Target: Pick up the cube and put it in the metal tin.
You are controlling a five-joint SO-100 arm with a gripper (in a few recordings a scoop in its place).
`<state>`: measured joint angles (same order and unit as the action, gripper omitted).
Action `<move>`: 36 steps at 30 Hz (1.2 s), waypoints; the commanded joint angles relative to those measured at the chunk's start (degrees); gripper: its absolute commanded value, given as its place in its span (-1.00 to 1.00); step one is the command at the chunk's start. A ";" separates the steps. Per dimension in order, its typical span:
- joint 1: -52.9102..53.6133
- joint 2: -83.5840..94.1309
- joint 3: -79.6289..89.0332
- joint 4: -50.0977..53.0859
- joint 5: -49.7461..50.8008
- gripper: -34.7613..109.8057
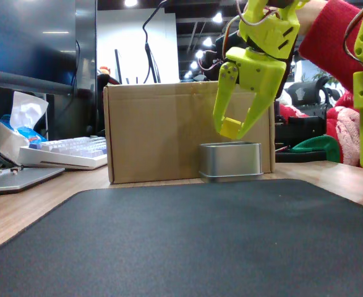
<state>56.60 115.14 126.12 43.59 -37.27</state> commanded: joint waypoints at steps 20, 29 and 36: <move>-10.02 9.32 -1.23 5.01 10.02 -0.21; -20.04 20.57 0.62 2.20 24.08 -0.23; -31.46 31.03 9.05 -5.27 26.54 -0.23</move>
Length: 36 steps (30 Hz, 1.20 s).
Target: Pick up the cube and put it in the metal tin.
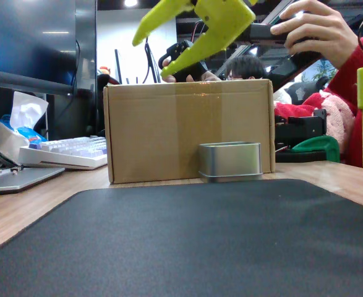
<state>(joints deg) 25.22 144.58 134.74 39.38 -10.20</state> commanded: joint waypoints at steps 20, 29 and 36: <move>-18.54 25.93 22.59 -4.39 4.66 -0.41; -21.62 40.78 33.57 1.05 4.13 -0.52; -20.30 48.08 39.64 6.42 4.13 -0.52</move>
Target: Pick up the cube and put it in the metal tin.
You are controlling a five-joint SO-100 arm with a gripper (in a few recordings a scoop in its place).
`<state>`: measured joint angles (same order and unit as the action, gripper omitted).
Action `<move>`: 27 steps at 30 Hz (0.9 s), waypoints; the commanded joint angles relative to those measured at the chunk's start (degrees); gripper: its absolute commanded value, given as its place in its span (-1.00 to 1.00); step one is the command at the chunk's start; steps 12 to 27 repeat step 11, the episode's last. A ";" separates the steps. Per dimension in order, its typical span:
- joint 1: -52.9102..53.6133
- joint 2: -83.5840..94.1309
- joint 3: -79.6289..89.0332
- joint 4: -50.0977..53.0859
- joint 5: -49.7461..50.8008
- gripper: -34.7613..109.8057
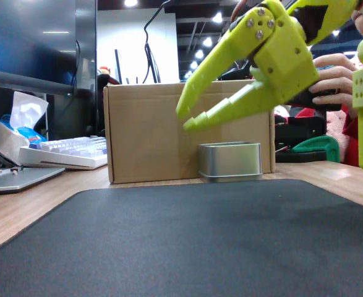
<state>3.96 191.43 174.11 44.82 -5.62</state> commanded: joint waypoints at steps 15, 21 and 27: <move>1.32 1.32 3.52 0.09 0.53 -0.52; 1.32 1.32 3.52 0.09 0.53 -0.52; 1.32 1.32 3.52 0.09 0.53 -0.52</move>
